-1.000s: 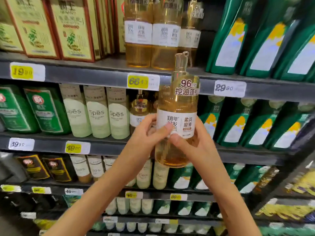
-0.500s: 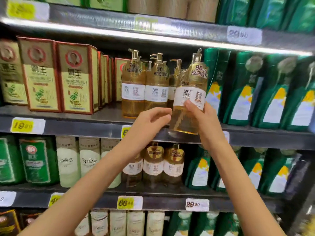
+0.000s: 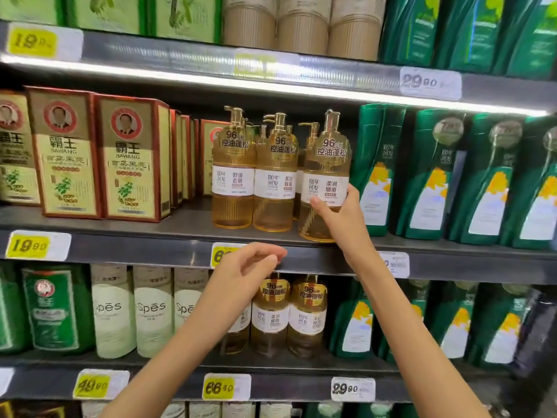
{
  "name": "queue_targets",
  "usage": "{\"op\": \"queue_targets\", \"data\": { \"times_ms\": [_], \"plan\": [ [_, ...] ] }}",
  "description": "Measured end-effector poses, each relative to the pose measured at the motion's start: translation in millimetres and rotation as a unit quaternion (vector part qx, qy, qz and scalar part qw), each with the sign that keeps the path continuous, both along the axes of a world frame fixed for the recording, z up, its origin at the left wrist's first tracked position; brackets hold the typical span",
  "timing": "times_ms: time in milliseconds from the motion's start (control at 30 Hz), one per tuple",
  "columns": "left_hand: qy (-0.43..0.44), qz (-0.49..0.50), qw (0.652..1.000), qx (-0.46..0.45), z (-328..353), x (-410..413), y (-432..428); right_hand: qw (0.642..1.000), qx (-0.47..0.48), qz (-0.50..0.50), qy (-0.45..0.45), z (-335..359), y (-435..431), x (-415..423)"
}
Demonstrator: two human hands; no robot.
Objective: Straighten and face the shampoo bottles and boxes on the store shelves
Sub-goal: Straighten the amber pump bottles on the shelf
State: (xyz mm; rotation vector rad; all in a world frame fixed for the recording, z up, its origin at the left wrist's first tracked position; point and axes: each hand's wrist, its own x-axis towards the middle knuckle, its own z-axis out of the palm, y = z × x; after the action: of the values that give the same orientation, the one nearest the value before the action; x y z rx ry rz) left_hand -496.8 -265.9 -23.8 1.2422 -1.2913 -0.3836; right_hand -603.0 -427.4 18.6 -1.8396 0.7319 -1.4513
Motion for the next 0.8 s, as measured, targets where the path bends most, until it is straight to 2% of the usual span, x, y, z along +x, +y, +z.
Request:
{"op": "queue_targets", "data": {
  "times_ms": [133,367,533,800],
  "plan": [
    [0.025,-0.001,1.0,0.01,-18,-3,2,0.999,-0.004,-0.018,0.043,2,-6,3],
    [0.037,-0.013,0.997,0.064,-52,-6,7,0.983,-0.036,-0.14,0.114,-14,-8,5],
    [0.049,-0.017,0.996,0.079,-57,-6,8,0.977,-0.004,-0.115,0.177,-5,-14,9],
    [0.052,-0.023,0.995,0.078,-59,-9,12,0.974,-0.003,-0.093,0.205,-5,-10,4]
  ]
}}
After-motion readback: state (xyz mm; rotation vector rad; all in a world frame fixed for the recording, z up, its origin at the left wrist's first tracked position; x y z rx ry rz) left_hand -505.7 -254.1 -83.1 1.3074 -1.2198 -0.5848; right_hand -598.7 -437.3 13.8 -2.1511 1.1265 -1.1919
